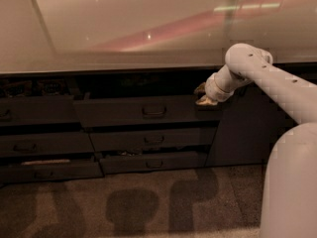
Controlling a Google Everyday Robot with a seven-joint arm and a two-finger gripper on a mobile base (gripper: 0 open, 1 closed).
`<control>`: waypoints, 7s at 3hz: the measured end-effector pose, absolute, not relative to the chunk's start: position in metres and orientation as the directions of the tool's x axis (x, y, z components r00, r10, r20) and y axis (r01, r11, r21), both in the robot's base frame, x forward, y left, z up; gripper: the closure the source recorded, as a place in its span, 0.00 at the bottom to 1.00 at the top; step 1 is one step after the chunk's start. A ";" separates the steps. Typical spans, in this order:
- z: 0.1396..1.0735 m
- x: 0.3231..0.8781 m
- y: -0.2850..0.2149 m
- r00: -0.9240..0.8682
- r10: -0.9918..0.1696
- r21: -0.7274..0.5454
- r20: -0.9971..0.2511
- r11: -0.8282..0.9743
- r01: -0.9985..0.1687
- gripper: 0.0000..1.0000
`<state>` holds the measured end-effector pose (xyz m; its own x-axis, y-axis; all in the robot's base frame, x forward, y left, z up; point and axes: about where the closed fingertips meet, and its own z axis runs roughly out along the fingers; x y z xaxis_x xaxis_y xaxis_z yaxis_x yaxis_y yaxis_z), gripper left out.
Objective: Open top drawer
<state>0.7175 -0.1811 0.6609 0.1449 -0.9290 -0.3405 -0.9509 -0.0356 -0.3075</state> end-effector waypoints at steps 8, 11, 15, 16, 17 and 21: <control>0.703 0.686 -0.213 0.197 -0.924 -0.464 -0.329 -0.024 -0.885 1.00; 0.714 0.714 -0.214 0.164 -0.946 -0.495 -0.280 -0.004 -0.869 1.00; 0.671 0.721 -0.223 0.121 -0.949 -0.410 -0.292 0.010 -0.912 1.00; 0.672 0.721 -0.223 0.121 -0.949 -0.410 -0.292 0.010 -0.912 1.00; 0.662 0.697 -0.223 0.129 -0.946 -0.406 -0.298 0.003 -0.914 1.00; 0.668 0.639 -0.230 0.163 -0.938 -0.460 -0.308 -0.003 -0.888 0.58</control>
Offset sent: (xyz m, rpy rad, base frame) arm -0.0244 0.0149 -0.0573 -0.0406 -0.0048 0.0605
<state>0.6390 -0.2296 0.6684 0.1625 -0.9375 -0.3076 -0.8881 -0.0032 -0.4596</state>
